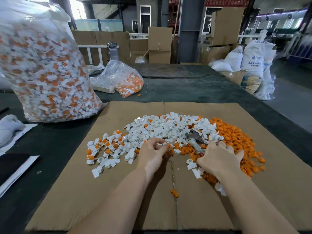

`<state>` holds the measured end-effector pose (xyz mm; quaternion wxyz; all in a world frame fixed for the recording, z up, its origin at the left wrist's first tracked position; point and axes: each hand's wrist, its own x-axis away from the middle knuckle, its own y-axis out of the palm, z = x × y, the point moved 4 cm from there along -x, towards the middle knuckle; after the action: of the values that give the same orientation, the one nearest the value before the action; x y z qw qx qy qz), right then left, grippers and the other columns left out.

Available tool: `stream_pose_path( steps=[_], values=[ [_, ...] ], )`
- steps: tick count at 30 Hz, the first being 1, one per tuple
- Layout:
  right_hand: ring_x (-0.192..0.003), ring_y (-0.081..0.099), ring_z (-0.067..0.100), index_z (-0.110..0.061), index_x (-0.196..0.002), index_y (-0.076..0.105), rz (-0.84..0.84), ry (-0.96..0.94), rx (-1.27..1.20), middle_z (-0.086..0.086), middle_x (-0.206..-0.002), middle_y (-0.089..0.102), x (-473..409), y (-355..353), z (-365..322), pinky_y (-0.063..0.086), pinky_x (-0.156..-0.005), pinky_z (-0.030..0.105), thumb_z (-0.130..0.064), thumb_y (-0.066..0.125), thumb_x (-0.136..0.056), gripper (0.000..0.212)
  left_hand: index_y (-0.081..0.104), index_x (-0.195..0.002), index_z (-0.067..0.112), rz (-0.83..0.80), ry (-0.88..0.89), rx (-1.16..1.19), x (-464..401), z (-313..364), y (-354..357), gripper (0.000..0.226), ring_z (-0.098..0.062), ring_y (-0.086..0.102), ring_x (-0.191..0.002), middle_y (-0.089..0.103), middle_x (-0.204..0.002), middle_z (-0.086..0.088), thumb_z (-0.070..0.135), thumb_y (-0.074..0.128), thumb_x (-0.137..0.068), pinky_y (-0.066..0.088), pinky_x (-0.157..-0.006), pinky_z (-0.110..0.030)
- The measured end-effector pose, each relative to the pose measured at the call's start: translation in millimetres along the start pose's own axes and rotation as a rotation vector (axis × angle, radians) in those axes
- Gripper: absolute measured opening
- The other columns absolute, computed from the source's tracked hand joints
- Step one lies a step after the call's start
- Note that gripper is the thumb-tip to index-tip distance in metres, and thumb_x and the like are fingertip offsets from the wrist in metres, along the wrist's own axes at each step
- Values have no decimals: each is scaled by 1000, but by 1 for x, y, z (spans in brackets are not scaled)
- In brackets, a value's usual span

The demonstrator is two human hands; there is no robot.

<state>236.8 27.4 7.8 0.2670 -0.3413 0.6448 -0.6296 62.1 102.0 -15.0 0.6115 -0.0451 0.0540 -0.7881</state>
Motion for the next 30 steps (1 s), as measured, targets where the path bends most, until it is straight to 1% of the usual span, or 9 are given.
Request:
stream_pose_path(
  steps=[3, 5, 8, 10, 12, 15, 19, 25, 30],
  values=[
    [-129, 32, 31, -18, -128, 43, 39, -43, 63, 9, -141, 37, 0, -4, -2, 11, -109, 58, -42, 47, -87, 47, 63, -92, 18, 14, -15, 10, -3, -1, -1, 6, -6, 59, -56, 66, -70, -1, 17, 66, -87, 47, -55, -17],
    [-125, 36, 29, -17, -123, 46, 114, -81, 55, 8, -136, 42, 2, -10, -3, 22, -107, 53, -44, 44, -90, 43, 63, -92, 16, 21, -35, 54, -4, -1, -1, 5, -5, 59, -53, 66, -67, -2, 15, 65, -87, 45, -50, -15],
    [-116, 41, 28, -15, -115, 49, 190, -164, 6, 8, -127, 46, 7, -21, -7, 36, -97, 41, -43, 41, -92, 37, 64, -96, 7, 37, -87, 201, -8, 0, -1, 9, -12, 58, -53, 66, -65, -6, 9, 65, -87, 47, -51, -22],
    [-108, 47, 26, -14, -110, 50, 131, -241, -140, 10, -121, 50, 11, -28, -12, 41, -88, 37, -42, 39, -93, 34, 63, -98, 4, 52, -129, 294, -11, 2, -1, 13, -16, 58, -56, 65, -67, -8, 8, 66, -86, 49, -54, -30],
    [-80, 52, 19, -11, -94, 51, -13, -341, -358, 10, -96, 57, 18, -33, -22, 41, -68, 33, -39, 39, -95, 31, 63, -97, 6, 57, -147, 330, -13, 5, -3, 11, -13, 59, -54, 66, -67, -5, 9, 66, -86, 50, -50, -27],
    [-59, 37, 16, -13, -74, 46, -273, -390, -592, 6, -67, 43, 30, -37, -32, 28, -53, 29, -30, 42, -95, 27, 63, -96, 7, 71, -153, 353, -16, 11, -6, 9, -12, 60, -56, 67, -73, -6, 9, 65, -87, 50, -49, -23],
    [-64, 42, 20, -14, -70, 47, -451, -368, -715, 6, -68, 44, 39, -36, -38, 35, -62, 32, -28, 44, -92, 26, 62, -98, 6, 94, -163, 353, -16, 14, -11, 9, -9, 59, -52, 63, -70, -7, 8, 63, -89, 49, -45, -19],
    [-68, 47, 19, -13, -77, 47, -549, -388, -731, 7, -76, 49, 45, -35, -42, 37, -62, 29, -24, 42, -92, 20, 58, -100, 1, 129, -191, 391, -16, 12, -12, 12, -5, 57, -42, 60, -66, -8, 4, 61, -89, 50, -42, -20],
    [-64, 50, 14, -15, -82, 47, -529, -424, -600, 4, -80, 53, 47, -37, -44, 39, -44, 15, -17, 42, -91, 11, 58, -101, 1, 148, -186, 401, -16, 11, -12, 13, -5, 56, -44, 59, -67, -8, 3, 61, -89, 48, -44, -18]
  ],
)
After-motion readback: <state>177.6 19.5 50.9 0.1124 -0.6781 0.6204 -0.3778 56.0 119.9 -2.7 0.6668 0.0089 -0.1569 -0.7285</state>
